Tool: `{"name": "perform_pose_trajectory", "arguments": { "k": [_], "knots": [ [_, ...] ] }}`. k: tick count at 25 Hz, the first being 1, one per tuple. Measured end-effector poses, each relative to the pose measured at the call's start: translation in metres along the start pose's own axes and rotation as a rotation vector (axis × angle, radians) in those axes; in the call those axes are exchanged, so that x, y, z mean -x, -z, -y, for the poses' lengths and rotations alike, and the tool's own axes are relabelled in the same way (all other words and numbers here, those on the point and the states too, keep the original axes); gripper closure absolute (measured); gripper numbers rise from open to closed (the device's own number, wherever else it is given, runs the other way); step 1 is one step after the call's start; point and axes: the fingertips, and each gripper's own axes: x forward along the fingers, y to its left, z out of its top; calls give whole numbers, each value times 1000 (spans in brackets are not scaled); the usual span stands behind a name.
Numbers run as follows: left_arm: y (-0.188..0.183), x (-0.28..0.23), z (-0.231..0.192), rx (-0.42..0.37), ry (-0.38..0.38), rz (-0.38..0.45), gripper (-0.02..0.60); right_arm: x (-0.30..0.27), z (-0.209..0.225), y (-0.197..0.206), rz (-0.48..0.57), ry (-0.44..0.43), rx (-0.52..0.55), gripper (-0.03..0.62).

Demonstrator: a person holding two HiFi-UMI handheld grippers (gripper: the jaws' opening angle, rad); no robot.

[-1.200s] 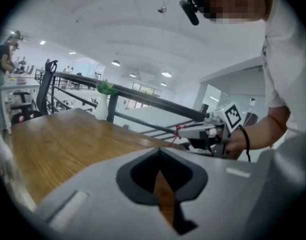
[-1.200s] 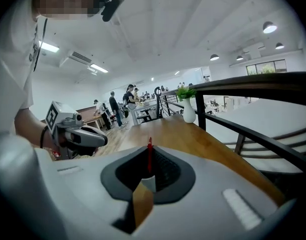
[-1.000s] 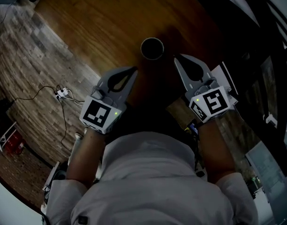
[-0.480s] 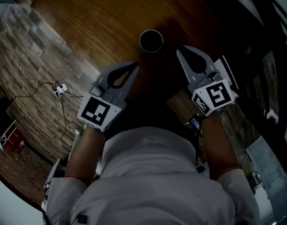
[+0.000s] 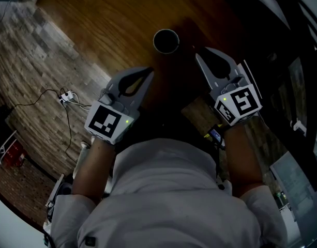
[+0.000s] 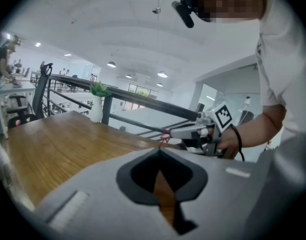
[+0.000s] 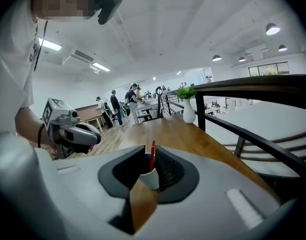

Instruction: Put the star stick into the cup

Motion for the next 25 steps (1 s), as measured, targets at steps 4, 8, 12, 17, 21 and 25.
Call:
{"name": "perform_pose_trajectory", "arguments": {
  "k": [4, 8, 12, 17, 21, 25],
  "knots": [
    [-6, 8, 10, -11, -9, 19, 578, 12, -4, -6, 8, -1, 22, 525],
    [-15, 18, 22, -8, -21, 48, 578, 30, -9, -18, 24, 9, 46, 525],
    [-26, 32, 42, -34, -42, 62, 578, 60, -23, -29, 49, 8, 71, 525],
    [-48, 52, 80, -64, -45, 123, 578, 101, -48, -47, 78, -10, 103, 525],
    [-62, 66, 106, -117, -60, 156, 578, 136, -68, -64, 95, -27, 158, 525],
    [-81, 86, 134, -150, -90, 194, 578, 170, -89, -81, 137, -43, 223, 525]
  ]
}}
